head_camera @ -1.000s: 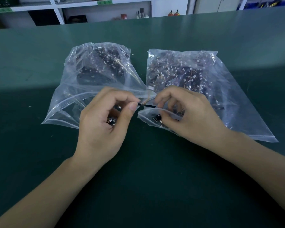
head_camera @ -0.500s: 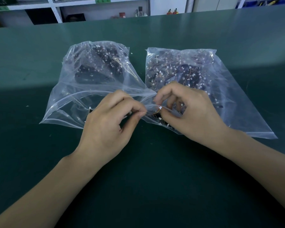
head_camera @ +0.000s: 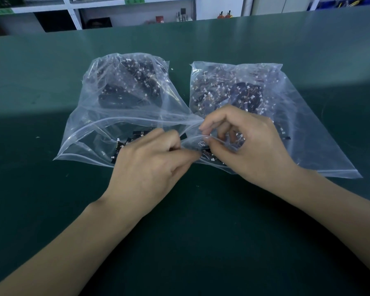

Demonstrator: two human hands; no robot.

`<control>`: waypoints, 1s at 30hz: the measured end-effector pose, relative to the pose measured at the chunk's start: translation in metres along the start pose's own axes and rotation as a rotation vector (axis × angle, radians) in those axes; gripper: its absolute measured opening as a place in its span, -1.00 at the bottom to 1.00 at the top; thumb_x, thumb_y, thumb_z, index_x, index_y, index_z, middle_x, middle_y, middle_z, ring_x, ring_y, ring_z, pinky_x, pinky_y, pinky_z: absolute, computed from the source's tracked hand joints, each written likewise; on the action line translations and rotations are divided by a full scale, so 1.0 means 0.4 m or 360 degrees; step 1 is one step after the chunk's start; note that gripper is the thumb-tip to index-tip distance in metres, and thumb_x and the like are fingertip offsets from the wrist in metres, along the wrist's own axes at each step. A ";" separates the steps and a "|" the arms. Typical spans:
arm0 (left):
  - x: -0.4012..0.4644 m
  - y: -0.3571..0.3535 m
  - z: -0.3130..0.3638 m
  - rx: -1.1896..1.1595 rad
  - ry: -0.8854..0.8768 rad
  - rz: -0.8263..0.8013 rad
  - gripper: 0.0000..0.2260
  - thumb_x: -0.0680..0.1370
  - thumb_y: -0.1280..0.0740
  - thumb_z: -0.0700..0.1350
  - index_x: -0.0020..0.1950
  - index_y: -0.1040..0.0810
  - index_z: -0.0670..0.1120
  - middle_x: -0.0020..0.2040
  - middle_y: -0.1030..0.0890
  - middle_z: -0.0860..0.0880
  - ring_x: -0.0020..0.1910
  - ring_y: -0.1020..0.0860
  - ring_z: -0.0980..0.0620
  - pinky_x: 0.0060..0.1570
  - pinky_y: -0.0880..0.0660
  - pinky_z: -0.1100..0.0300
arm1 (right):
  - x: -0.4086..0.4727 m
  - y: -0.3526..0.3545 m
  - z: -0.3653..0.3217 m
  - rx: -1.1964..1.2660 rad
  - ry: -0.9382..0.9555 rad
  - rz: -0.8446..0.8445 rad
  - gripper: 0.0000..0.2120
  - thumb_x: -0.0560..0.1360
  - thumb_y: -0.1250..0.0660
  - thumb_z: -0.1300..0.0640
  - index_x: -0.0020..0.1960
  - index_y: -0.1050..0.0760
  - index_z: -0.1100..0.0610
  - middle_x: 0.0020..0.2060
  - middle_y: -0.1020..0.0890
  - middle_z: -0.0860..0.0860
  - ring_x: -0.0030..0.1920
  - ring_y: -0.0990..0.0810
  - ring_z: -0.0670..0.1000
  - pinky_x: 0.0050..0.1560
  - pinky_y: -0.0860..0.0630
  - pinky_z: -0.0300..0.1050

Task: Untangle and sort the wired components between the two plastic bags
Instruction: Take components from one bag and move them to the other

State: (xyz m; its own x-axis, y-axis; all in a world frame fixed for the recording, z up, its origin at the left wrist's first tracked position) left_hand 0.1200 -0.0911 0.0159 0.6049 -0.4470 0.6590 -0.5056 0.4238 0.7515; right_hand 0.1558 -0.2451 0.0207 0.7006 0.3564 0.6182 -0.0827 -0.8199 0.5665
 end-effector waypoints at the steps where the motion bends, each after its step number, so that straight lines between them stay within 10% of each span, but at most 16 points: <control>1: -0.001 -0.009 0.005 0.0015 -0.0010 -0.0059 -0.87 0.60 -0.51 -0.13 -0.02 -0.79 0.11 -0.29 -0.45 0.05 -0.28 -0.46 0.02 -0.33 -0.23 0.24 | -0.001 -0.001 -0.002 -0.0005 0.0010 -0.0006 -0.73 0.51 -0.48 0.38 0.11 -0.62 0.09 -0.06 -0.68 -0.11 -0.21 -0.64 -0.01 -0.09 -0.47 -0.37; 15: -0.007 -0.019 -0.006 -0.0101 0.0212 -0.0193 -0.80 0.67 -0.31 0.04 0.10 -0.74 0.19 -0.30 -0.61 0.13 -0.33 -0.62 -0.02 -0.37 -0.53 0.08 | -0.001 -0.016 -0.035 -0.0073 0.0132 -0.0070 -0.76 0.46 -0.48 0.41 0.02 -0.66 0.13 -0.14 -0.52 -0.36 -0.27 -0.56 0.00 -0.16 -0.48 -0.23; 21: -0.018 0.009 -0.106 -0.0233 0.0634 -0.0101 -0.78 0.56 -0.24 0.00 -0.29 -0.39 0.03 -0.44 -0.38 0.12 -0.41 -0.41 0.08 -0.36 -0.26 0.22 | -0.003 -0.007 -0.033 -0.0110 0.0113 -0.0028 -0.79 0.46 -0.43 0.40 0.00 -0.66 0.14 -0.15 -0.53 -0.28 -0.28 -0.57 0.01 -0.17 -0.52 -0.13; 30: -0.057 -0.025 -0.213 0.0082 0.0881 -0.0353 -0.76 0.73 -0.10 0.11 -0.06 -0.33 0.01 -0.37 -0.46 0.06 -0.41 -0.34 0.00 -0.24 -0.31 0.00 | -0.005 -0.009 -0.033 -0.0113 0.0108 -0.0031 -0.81 0.48 -0.41 0.37 -0.01 -0.66 0.13 -0.16 -0.53 -0.22 -0.29 -0.55 0.02 -0.18 -0.48 -0.18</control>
State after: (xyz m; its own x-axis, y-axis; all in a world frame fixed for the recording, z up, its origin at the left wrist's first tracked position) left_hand 0.1638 -0.0178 -0.0094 0.9230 -0.0378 0.3829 -0.3514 0.3221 0.8790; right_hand 0.1451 -0.2368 0.0247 0.6530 0.4034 0.6409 -0.1216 -0.7795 0.6145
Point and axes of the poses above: each hand's wrist, its own x-axis towards the middle knuckle, its own y-axis out of the back of the hand, z = x × y, the point moved 9 cm from there along x, towards the middle knuckle
